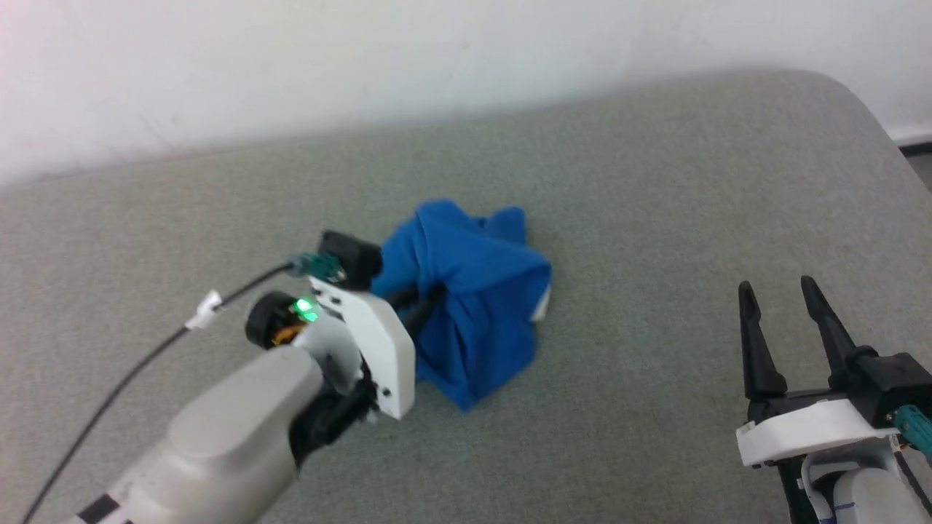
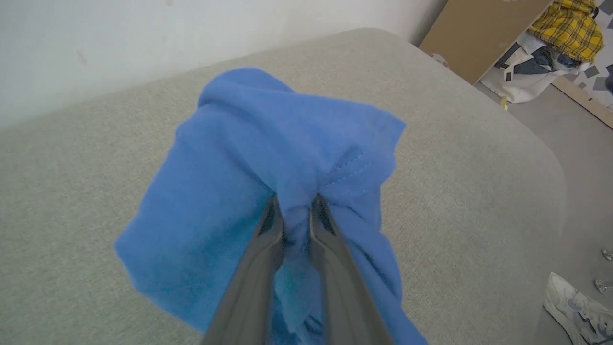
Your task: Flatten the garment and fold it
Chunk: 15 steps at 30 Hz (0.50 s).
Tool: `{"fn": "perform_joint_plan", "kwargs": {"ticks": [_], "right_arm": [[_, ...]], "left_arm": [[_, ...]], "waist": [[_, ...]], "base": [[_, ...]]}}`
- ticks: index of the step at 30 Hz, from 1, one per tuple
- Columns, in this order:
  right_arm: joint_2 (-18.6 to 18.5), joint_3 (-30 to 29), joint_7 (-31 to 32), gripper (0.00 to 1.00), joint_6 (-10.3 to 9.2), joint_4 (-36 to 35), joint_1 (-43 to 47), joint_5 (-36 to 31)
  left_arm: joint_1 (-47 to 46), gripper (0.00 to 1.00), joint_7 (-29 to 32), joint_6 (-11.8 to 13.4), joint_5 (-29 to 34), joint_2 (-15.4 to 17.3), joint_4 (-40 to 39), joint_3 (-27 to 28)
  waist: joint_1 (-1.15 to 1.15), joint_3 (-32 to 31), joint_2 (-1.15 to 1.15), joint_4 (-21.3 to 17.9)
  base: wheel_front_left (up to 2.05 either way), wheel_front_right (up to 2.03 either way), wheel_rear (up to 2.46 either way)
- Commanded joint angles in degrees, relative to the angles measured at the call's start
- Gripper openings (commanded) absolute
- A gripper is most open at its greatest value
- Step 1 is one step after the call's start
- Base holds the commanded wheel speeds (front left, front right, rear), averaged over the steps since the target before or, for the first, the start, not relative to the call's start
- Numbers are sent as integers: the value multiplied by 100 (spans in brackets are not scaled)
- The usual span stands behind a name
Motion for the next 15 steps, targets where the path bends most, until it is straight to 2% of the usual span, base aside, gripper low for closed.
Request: {"fn": "perform_joint_plan", "kwargs": {"ticks": [1,6,13,15], "right_arm": [[7,10,-25,100,-5,5,-20,39],[7,57,-47,100,-5,79,-98,67],[7,83,-74,100,-5,232,-166,78],[7,64,-77,100,-5,268,-160,54]], "left_arm": [[62,0,-2,-14,38,-31,32,-12],[155,0,131,-194,136,-407,668,-375],[187,0,-123,-403,280,-751,1396,-562],[180,100,-315,-403,356,-809,1479,-564]], "waist": [[0,204,0,-190],[0,387,0,-217],[0,392,0,-103],[0,305,0,-11]], "base": [[0,0,0],[0,0,0],[0,0,0],[0,0,0]]}}
